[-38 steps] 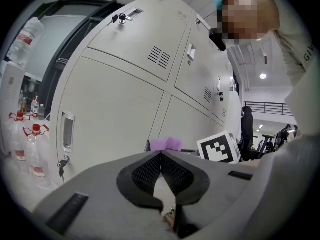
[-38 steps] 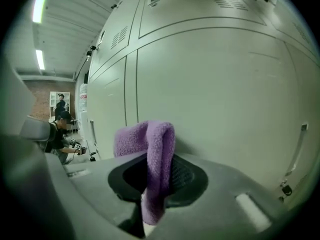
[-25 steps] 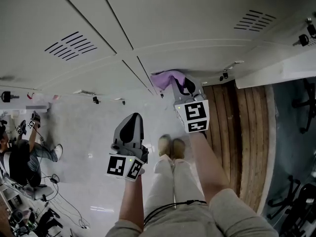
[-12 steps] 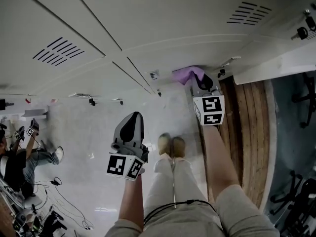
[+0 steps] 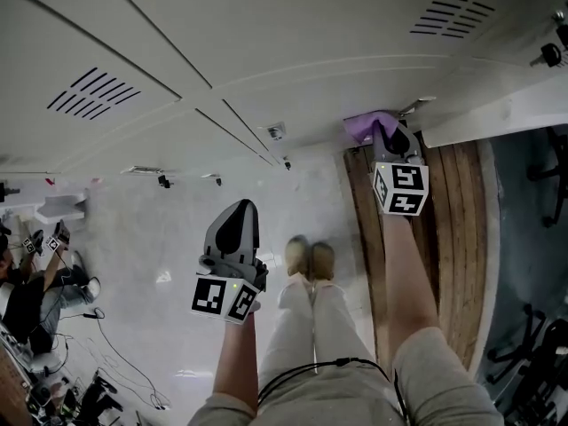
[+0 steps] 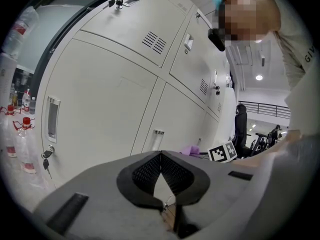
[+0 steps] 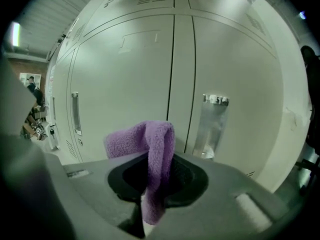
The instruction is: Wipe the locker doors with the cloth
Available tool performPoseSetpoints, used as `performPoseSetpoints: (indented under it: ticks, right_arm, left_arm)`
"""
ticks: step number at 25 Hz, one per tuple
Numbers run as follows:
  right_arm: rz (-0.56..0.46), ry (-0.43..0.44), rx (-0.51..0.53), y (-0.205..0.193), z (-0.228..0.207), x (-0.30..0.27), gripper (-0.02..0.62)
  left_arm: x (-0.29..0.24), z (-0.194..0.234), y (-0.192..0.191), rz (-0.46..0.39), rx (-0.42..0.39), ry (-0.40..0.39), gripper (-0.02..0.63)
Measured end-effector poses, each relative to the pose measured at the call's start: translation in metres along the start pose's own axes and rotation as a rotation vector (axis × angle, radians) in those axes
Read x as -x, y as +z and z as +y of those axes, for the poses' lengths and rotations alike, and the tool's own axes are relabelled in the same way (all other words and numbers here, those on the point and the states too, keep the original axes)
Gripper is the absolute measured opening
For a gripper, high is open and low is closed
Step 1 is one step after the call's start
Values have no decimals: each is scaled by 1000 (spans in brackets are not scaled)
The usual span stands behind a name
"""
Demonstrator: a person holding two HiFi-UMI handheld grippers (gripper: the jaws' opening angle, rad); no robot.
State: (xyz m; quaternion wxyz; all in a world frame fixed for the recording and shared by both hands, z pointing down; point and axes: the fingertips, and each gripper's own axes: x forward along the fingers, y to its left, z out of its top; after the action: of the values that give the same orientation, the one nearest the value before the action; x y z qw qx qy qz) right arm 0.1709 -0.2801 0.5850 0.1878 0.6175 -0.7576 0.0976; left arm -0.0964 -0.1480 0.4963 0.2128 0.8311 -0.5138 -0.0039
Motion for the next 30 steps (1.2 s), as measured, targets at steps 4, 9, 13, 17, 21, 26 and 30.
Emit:
performPoseSetpoints:
  ticks: [4, 9, 13, 17, 21, 26, 30]
  right_arm:
    - [-9, -43, -43, -3, -8, 1, 57]
    - [-45, -30, -106, -12, 17, 10, 54]
    - [-47, 79, -106, -29, 72, 9, 54]
    - [-48, 198, -90, -43, 135, 0, 54]
    - [-40, 306, -65, -52, 194, -13, 55]
    - [-20, 335, -112, -63, 224, -39, 55]
    - [-16, 325, -151, -67, 225, -55, 55]
  left_arm:
    - [0, 4, -2, -2, -6, 7, -2]
    - [-4, 12, -4, -13, -16, 18, -2]
    - [-9, 16, -9, -22, -26, 11, -2]
    - [-13, 20, -18, -34, -31, -1, -2]
    - [-15, 24, -30, -40, -37, -12, -2]
    - [-16, 34, -44, -49, -45, -8, -2]
    - [-18, 42, -50, -53, -47, 1, -2]
